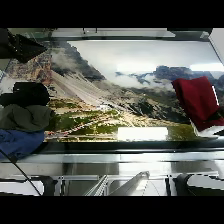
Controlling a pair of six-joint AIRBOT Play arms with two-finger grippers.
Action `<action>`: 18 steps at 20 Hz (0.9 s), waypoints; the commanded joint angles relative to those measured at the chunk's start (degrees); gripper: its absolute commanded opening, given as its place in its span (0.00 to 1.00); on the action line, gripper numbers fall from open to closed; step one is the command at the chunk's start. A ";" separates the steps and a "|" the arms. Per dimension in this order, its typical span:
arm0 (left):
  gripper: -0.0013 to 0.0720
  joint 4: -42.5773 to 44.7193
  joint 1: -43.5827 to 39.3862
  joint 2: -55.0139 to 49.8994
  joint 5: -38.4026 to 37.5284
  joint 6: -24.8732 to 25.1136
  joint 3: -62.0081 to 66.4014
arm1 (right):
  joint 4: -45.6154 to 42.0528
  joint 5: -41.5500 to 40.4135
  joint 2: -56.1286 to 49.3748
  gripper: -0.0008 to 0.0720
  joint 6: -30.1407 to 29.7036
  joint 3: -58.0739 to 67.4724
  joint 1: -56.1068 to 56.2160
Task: Fold the shirts.
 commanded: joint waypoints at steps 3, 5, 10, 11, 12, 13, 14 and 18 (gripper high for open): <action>0.03 -0.04 0.02 0.00 -0.61 -0.07 -0.02 | -0.76 2.84 -0.04 0.98 -2.12 -0.13 0.04; 0.02 0.02 -0.17 0.00 -0.94 -0.04 -0.02 | -3.06 9.75 -0.04 0.98 -3.85 -0.20 0.04; 0.01 0.46 -5.95 1.07 -4.15 -0.07 -0.02 | 0.72 11.63 4.17 0.97 -2.05 -10.38 0.09; 0.01 2.58 -7.93 2.08 -3.63 -0.31 -0.02 | 5.86 11.15 5.27 0.90 -4.68 -12.87 0.11; 0.01 6.47 -9.99 3.48 -2.75 -0.94 -0.02 | 13.00 10.64 6.80 0.48 -8.74 -15.37 0.11; 0.01 12.35 -12.28 5.38 -1.38 -1.86 -0.02 | 20.24 9.55 8.37 0.03 -11.13 -17.05 0.35; 0.01 17.99 -14.56 7.28 0.09 -2.82 -0.04 | 27.19 8.04 10.19 0.04 -13.18 -17.94 1.07; 0.04 24.90 -21.55 17.40 6.03 -4.66 -6.51 | 43.76 4.09 20.37 0.04 -20.04 -17.94 8.55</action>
